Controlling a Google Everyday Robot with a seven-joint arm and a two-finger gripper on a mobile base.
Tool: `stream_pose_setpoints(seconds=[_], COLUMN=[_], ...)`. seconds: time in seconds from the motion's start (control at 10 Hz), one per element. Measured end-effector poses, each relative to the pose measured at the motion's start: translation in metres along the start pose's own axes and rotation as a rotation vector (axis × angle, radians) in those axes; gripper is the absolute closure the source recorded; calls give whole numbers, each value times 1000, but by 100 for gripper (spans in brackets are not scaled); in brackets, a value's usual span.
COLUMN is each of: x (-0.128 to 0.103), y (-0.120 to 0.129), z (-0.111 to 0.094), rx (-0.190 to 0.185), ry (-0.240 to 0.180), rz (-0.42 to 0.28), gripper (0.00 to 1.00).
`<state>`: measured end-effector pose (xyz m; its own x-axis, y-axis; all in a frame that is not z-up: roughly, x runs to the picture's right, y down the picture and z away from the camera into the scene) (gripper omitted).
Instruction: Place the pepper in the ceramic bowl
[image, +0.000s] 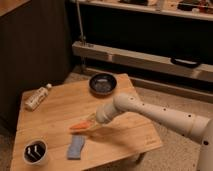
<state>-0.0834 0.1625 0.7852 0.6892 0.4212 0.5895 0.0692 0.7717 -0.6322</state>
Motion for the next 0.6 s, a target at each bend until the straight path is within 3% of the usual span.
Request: stream_pose_setpoints(seconds=[0.3,0.6], x=[-5,4], y=[-68,-133], z=[-44,-73], rx=[59,121], ry=[32,56], rz=[46,113], gripper=[85,85])
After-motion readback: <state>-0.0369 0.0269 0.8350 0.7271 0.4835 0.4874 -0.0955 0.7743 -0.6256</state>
